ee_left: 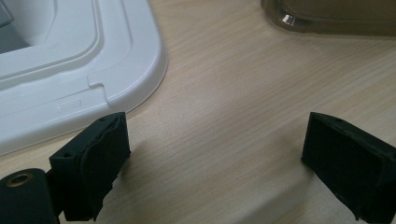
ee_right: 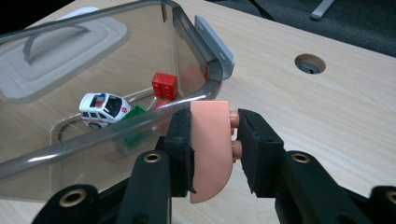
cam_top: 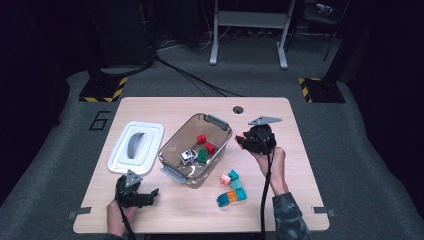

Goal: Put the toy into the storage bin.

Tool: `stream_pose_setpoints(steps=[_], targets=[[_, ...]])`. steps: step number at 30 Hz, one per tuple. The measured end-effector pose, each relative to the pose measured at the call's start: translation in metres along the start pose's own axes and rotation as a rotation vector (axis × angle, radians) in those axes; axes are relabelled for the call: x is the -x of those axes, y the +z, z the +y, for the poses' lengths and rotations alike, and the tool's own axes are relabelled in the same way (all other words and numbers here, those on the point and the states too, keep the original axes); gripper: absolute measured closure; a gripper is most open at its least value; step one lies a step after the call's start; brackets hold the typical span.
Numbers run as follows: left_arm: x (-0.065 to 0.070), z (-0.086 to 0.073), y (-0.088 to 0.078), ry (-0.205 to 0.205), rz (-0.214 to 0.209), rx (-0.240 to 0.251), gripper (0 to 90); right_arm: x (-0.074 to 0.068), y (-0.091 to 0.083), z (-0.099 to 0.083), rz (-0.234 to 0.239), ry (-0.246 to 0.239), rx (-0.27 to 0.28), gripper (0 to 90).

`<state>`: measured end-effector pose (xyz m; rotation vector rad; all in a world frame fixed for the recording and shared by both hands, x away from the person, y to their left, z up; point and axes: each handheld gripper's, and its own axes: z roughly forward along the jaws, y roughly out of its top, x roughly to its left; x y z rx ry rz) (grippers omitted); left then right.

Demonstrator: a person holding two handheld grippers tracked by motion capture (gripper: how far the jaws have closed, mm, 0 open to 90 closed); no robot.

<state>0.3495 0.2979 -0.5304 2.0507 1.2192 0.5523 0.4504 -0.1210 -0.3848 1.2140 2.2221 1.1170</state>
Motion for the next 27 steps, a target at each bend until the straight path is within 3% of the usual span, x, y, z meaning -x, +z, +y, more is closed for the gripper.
stream_pose_setpoints(steps=[14,23,25,27], targets=[[0.0,0.0,0.0,-0.003,-0.001,0.002,7.3,-0.01,0.007,0.027,0.006,-0.046,0.008,66.2],[0.0,0.0,0.0,-0.002,-0.001,0.001,7.3,-0.018,0.019,0.044,0.021,-0.078,0.002,66.2],[0.0,0.0,0.0,-0.001,-0.001,0.001,7.3,-0.021,0.022,0.046,0.022,-0.066,-0.008,66.2],[0.0,0.0,0.0,-0.001,-0.001,0.001,7.3,-0.021,0.026,0.049,0.024,-0.09,-0.014,66.2]])
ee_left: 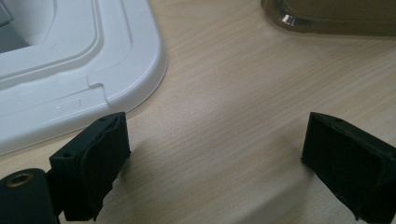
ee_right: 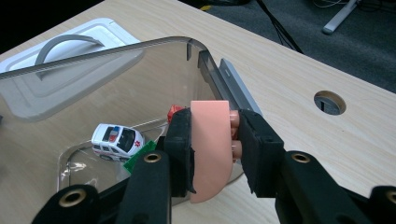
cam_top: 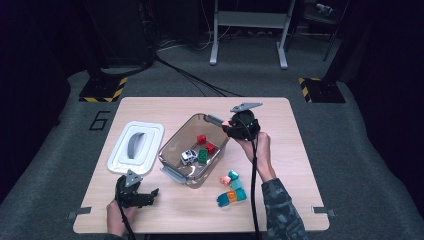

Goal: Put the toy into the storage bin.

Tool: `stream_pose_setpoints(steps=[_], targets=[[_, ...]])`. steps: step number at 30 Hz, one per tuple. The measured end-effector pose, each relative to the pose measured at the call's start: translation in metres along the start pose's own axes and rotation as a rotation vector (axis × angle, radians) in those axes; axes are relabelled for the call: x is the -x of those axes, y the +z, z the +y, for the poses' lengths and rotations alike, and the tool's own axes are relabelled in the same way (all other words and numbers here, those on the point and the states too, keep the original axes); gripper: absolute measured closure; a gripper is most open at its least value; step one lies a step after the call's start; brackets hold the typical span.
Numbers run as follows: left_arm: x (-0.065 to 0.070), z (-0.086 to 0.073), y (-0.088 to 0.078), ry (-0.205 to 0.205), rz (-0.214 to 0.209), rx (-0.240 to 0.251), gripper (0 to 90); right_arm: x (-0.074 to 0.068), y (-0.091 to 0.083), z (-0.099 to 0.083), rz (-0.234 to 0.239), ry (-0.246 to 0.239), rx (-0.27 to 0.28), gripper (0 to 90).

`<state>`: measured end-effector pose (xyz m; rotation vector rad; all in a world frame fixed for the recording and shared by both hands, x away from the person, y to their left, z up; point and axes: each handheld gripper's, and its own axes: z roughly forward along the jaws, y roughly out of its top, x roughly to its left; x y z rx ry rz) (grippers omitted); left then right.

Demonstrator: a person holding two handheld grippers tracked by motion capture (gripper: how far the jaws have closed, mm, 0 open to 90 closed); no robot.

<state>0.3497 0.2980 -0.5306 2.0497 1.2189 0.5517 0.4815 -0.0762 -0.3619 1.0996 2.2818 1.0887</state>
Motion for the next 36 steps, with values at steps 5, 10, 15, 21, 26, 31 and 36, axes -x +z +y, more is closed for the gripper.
stream_pose_setpoints(steps=[5,10,15,21,26,31,36], targets=[[0.0,0.0,0.0,0.001,-0.003,-0.006,7.3,-0.003,0.01,0.005,0.002,0.004,-0.012,66.2],[0.0,0.0,0.0,-0.001,-0.002,0.0,7.3,-0.003,0.02,0.008,0.001,-0.015,-0.014,66.1],[0.0,0.0,0.001,0.0,0.002,0.006,7.3,-0.003,0.03,0.008,-0.009,-0.04,-0.032,66.1],[0.0,0.0,0.0,-0.001,-0.003,0.0,7.3,-0.002,0.035,0.006,-0.04,-0.083,-0.044,65.9],[0.0,0.0,0.001,-0.003,0.001,0.008,7.3,-0.002,0.038,0.003,-0.061,-0.1,-0.06,65.6],[0.0,0.0,0.001,-0.002,-0.001,0.004,7.3,-0.002,0.04,0.0,-0.058,-0.113,-0.059,65.1],[0.0,0.0,0.0,0.0,-0.003,0.0,7.3,-0.002,0.039,0.0,-0.067,-0.125,-0.07,57.1]])
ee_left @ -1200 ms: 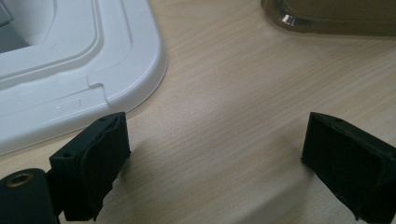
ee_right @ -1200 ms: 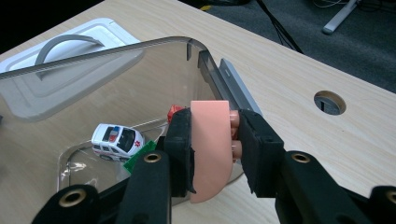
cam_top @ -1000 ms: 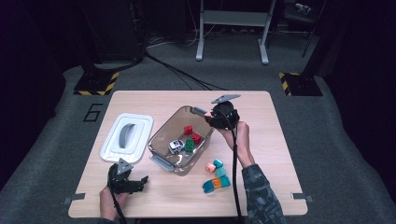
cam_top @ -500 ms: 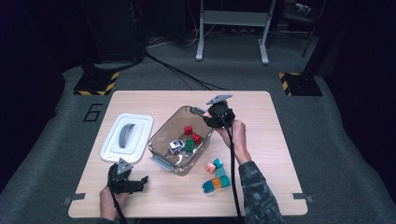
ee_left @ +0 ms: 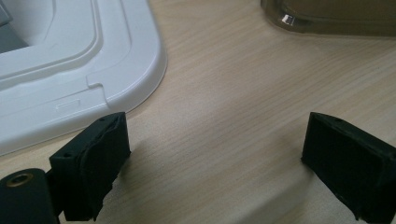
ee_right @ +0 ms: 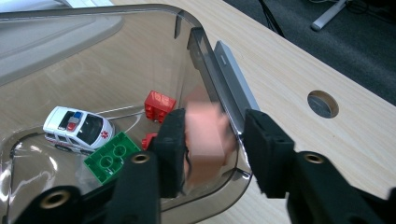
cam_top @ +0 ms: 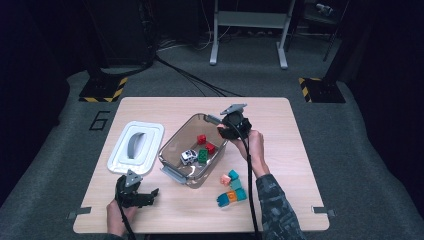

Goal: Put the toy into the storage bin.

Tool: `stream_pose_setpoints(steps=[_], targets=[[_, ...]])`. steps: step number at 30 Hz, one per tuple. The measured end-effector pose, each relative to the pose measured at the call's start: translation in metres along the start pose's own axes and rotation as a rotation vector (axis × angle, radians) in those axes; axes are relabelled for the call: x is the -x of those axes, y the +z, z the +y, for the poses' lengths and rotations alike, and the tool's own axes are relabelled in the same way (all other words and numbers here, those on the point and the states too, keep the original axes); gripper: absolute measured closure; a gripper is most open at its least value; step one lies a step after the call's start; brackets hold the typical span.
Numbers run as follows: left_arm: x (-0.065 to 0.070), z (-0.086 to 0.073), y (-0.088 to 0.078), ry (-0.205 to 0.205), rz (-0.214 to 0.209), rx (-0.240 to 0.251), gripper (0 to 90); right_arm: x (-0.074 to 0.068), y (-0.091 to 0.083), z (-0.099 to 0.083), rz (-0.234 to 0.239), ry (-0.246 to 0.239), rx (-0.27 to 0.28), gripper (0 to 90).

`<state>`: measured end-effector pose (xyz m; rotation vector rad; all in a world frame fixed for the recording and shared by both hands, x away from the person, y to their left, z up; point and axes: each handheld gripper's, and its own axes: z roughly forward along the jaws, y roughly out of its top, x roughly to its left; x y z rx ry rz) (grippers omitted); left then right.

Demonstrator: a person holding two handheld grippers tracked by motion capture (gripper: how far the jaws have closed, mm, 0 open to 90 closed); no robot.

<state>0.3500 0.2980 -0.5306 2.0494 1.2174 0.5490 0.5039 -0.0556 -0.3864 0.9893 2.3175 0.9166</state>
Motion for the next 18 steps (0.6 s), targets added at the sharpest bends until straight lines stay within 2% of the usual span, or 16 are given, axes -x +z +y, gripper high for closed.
stream_pose_setpoints(steps=[4,8,14,15,18], targets=[[0.0,0.0,0.0,0.001,0.001,0.0,7.3,-0.001,-0.002,-0.001,0.005,0.018,-0.014,48.9],[0.0,0.0,-0.001,0.011,-0.001,-0.008,7.3,-0.003,-0.007,-0.006,0.041,0.042,-0.006,40.7],[0.0,0.0,-0.001,0.012,0.0,-0.008,7.3,-0.008,-0.028,-0.022,0.101,0.096,0.041,25.7],[0.0,0.0,-0.001,0.011,0.0,-0.008,7.3,-0.007,-0.031,-0.024,0.104,0.084,0.048,23.6],[0.0,0.0,0.0,0.002,0.002,-0.001,7.3,-0.01,-0.043,-0.033,0.119,0.096,0.062,18.4]])
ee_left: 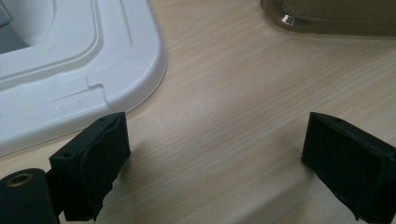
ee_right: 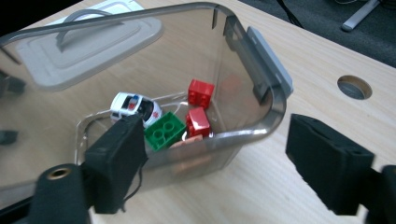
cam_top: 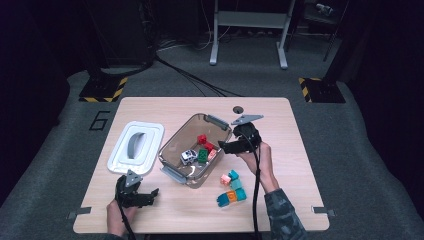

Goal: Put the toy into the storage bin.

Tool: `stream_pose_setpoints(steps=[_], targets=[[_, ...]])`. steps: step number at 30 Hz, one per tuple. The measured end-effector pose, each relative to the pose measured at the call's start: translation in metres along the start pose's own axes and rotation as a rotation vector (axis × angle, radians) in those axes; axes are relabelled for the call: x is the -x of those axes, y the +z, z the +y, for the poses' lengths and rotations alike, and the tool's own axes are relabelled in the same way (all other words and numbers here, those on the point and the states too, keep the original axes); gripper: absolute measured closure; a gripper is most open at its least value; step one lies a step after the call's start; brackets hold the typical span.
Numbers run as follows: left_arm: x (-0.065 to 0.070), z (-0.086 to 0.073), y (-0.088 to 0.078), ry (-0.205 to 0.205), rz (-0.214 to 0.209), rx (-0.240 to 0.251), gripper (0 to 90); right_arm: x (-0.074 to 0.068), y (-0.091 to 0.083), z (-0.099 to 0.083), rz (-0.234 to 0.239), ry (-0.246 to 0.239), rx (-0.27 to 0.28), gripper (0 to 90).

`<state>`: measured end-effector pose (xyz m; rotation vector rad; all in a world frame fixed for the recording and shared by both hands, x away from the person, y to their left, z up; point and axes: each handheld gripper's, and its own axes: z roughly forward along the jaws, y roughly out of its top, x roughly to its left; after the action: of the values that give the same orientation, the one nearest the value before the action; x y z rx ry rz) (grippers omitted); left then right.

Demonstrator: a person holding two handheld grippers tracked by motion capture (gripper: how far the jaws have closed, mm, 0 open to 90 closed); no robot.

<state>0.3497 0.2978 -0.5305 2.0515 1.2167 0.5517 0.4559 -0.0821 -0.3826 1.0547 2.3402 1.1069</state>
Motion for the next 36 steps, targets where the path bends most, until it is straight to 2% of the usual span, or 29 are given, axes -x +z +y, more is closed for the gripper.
stream_pose_setpoints(steps=[3,7,8,9,10,14,19,20,26,29,36], targets=[[0.0,0.0,0.0,0.0,0.0,0.0,7.3,-0.002,-0.008,-0.011,0.008,-0.002,-0.007,15.0],[0.0,0.0,0.0,0.001,0.002,-0.001,7.3,-0.004,-0.011,-0.03,0.012,0.01,-0.047,9.2],[0.0,0.0,0.0,0.001,0.002,-0.001,7.3,-0.003,-0.011,-0.036,0.013,-0.006,-0.058,7.3],[0.0,0.0,0.0,0.002,0.003,-0.001,7.3,-0.004,-0.011,-0.041,0.013,0.019,-0.069,6.0],[0.0,0.0,0.0,0.001,0.001,-0.001,7.3,-0.003,-0.011,-0.047,0.017,0.022,-0.077,4.0],[0.0,0.0,0.0,0.0,0.001,0.0,7.3,0.001,-0.004,-0.069,0.037,0.053,-0.108,0.0],[0.0,0.0,0.0,0.0,0.003,0.0,7.3,0.0,0.013,-0.092,0.076,0.074,-0.15,0.0],[0.0,0.0,0.0,0.001,0.003,0.0,7.3,0.001,0.016,-0.095,0.076,0.071,-0.164,2.1],[0.0,0.0,0.0,0.001,0.003,0.0,7.3,0.001,0.027,-0.106,0.094,0.071,-0.18,30.7],[0.0,0.0,0.0,0.002,0.003,-0.002,7.3,0.001,0.028,-0.106,0.081,0.061,-0.191,39.4],[0.001,0.0,0.0,-0.001,0.011,0.007,7.3,-0.001,0.029,-0.104,0.097,0.061,-0.206,48.1]])
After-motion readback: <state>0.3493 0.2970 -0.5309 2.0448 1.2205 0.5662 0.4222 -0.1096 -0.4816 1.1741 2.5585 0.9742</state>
